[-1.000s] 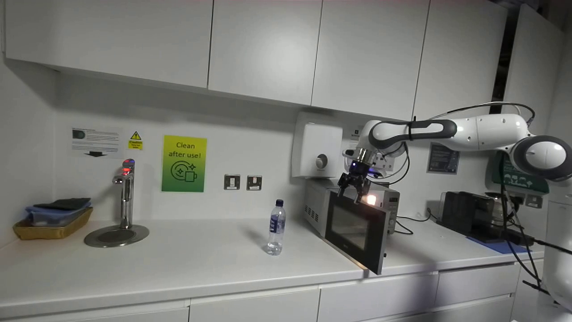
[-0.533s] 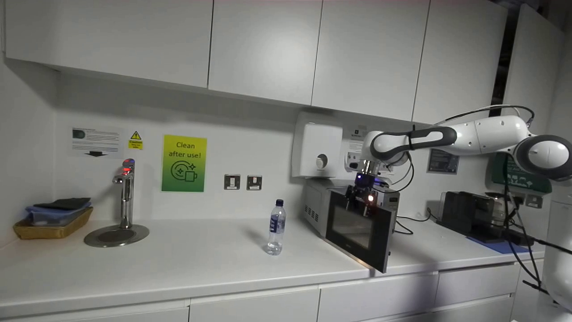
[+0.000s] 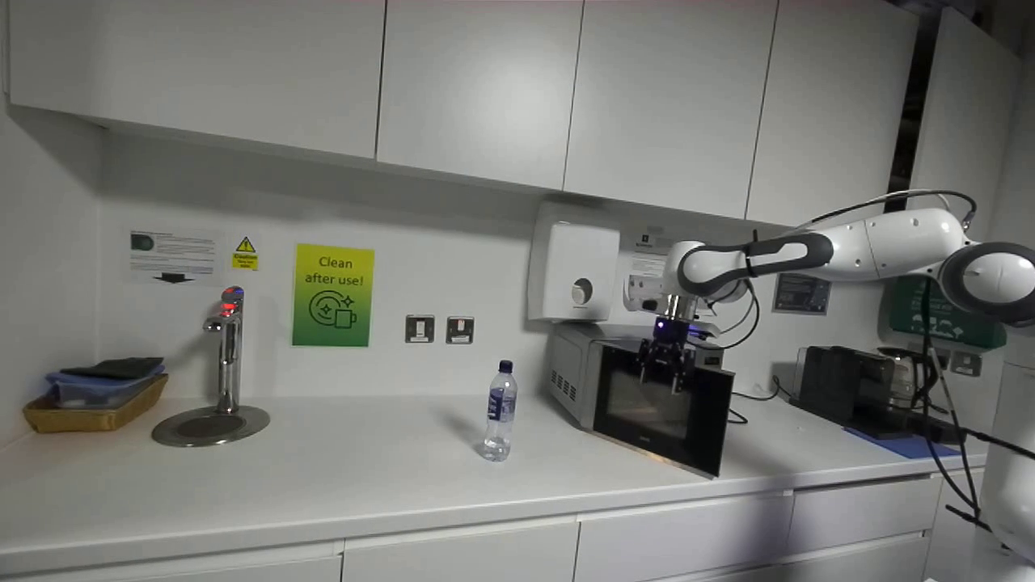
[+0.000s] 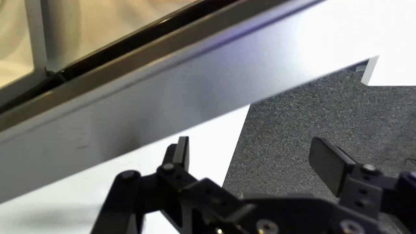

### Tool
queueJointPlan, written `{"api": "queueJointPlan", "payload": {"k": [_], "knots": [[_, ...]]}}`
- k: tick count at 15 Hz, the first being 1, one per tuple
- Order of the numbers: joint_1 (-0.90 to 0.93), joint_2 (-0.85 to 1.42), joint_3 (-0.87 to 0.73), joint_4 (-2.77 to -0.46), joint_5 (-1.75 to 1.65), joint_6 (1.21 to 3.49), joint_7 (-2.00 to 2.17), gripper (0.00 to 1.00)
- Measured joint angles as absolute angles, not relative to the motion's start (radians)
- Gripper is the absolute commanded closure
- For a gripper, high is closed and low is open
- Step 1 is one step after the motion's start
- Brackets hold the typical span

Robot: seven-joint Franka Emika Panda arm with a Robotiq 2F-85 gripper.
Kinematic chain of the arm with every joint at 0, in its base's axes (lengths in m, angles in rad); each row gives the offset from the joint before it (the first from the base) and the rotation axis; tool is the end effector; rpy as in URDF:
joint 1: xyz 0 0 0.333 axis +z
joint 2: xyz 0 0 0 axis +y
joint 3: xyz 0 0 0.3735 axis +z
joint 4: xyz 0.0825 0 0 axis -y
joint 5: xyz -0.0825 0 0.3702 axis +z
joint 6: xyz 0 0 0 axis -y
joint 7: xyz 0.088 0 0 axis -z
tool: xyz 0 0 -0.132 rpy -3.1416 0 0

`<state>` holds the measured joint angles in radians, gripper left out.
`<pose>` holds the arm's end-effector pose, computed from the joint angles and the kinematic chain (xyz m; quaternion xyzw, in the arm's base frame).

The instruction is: Close the microwave door

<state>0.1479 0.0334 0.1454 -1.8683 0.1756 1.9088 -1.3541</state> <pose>0.5327 0.1772 0.5316 -0.6979 -0.7111 -0.0463 0.0717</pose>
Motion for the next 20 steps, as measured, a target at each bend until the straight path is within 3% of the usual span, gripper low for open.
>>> {"api": "queueJointPlan", "payload": {"k": [20], "knots": [[0.072,-0.016,0.049,-1.901,-0.007,1.911,-1.168,0.0]]}}
